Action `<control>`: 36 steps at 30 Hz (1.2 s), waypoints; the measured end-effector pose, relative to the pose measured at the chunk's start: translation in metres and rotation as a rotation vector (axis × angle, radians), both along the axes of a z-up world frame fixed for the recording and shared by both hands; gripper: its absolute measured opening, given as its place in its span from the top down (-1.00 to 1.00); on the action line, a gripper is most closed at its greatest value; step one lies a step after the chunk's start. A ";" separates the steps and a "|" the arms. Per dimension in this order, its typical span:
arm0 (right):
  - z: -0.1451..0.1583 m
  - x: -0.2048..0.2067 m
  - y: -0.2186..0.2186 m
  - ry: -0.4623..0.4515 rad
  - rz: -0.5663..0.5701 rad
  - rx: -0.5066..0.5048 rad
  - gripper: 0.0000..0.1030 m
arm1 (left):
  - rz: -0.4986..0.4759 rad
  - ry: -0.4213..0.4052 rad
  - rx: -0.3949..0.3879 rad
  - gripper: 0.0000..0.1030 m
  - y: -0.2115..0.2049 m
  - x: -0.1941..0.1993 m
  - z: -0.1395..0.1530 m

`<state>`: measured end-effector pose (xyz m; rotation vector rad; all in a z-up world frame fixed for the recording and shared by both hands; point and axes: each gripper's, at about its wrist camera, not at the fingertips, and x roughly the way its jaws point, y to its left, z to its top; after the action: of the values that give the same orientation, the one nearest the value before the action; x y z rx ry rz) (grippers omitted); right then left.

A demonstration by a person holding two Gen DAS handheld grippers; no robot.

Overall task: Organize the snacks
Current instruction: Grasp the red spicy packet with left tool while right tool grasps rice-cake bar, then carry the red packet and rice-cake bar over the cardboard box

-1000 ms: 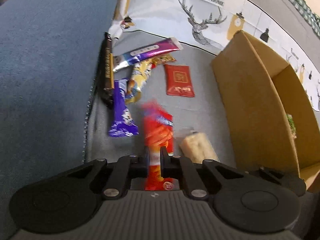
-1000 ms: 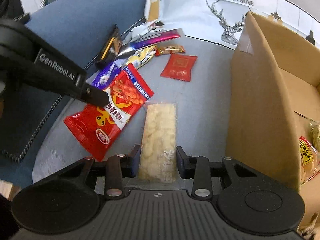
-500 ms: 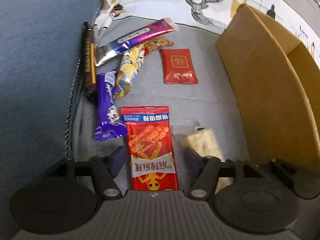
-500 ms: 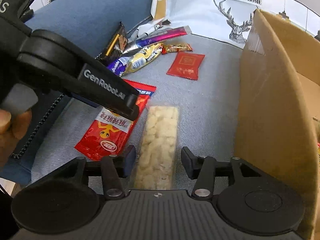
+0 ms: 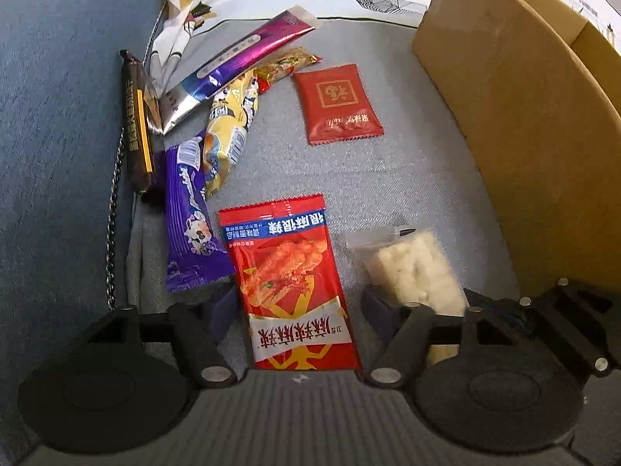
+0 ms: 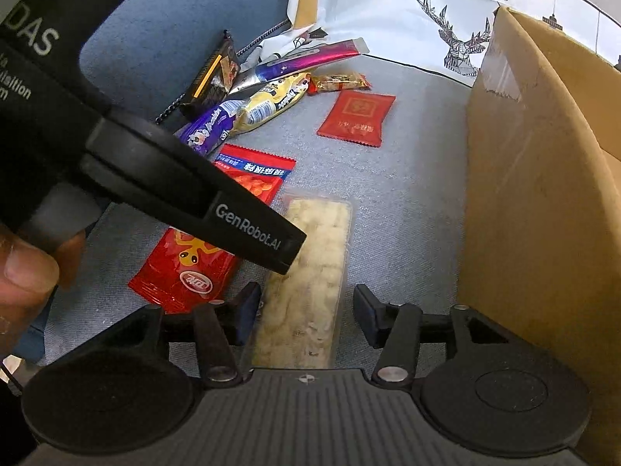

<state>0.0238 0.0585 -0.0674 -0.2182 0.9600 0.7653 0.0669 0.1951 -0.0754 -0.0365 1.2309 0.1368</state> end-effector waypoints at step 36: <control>0.093 0.019 -0.086 -0.203 -0.106 0.347 0.26 | 0.129 -0.577 -0.113 0.03 -0.008 -0.018 0.115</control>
<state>0.0427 -0.0271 0.0256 0.0575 0.6296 0.7824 0.0492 0.1870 0.0399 -0.2380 0.6576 0.1551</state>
